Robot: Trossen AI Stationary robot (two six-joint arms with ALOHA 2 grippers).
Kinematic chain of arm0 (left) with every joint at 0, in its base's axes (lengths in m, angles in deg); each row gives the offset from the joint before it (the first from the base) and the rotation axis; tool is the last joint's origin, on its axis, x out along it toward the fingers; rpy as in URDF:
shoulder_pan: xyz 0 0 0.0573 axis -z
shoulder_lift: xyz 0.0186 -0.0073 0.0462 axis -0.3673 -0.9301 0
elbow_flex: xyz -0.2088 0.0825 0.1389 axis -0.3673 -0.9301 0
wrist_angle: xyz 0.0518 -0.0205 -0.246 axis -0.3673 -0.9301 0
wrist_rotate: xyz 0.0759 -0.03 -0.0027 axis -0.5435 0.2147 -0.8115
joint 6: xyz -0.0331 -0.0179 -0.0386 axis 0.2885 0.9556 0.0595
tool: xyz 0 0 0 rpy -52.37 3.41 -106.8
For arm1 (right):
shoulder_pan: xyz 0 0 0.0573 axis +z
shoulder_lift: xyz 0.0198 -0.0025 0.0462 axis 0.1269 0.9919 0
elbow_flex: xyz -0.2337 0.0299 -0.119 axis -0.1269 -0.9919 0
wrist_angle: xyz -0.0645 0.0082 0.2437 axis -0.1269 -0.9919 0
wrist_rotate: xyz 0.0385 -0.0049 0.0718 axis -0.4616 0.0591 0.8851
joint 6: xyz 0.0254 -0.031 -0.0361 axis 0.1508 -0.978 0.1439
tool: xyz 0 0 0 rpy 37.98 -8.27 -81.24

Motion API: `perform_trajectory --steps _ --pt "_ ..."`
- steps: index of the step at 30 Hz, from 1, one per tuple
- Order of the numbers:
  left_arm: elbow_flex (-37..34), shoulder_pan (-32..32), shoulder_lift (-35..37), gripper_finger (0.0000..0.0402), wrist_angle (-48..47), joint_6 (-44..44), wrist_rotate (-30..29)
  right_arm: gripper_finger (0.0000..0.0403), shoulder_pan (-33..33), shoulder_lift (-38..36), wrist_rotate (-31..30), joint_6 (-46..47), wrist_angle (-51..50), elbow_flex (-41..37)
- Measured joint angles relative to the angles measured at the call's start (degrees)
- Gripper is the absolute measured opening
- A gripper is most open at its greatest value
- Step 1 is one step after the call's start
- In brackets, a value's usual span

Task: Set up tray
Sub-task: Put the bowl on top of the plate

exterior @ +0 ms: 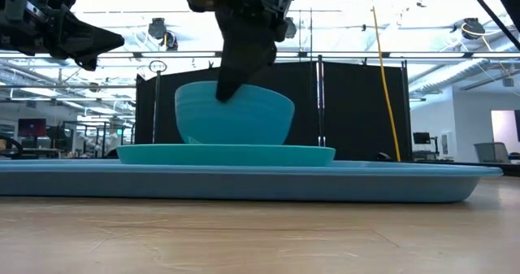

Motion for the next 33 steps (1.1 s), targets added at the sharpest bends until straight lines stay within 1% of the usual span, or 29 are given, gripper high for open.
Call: perform_trajectory --steps 5,15,18,22,30,33 --pt "0.0 0.0 0.0 0.0047 0.0 0.0 0.0 0.0 0.2 0.9 2.1 -0.6 0.3 0.0" --pt "0.0 0.0 0.0 0.0047 -0.3 0.0 0.1 0.0006 0.4 1.9 2.4 -1.1 1.7 0.0" --pt "0.0 0.0 0.0 0.0047 -0.3 0.0 0.1 0.0013 0.4 1.9 2.5 -0.2 2.1 0.0" --pt "0.0 0.0 0.0 0.0047 -0.5 0.0 0.1 0.0025 0.4 1.9 5.5 0.2 2.4 -0.1" --pt "0.0 0.0 0.0 0.0047 -0.7 0.0 0.1 0.0054 0.4 1.9 5.1 0.6 5.3 -0.1" --pt "0.0 0.0 0.0 0.0047 -0.7 0.0 0.1 0.007 0.4 1.9 3.4 0.3 4.7 -0.1"
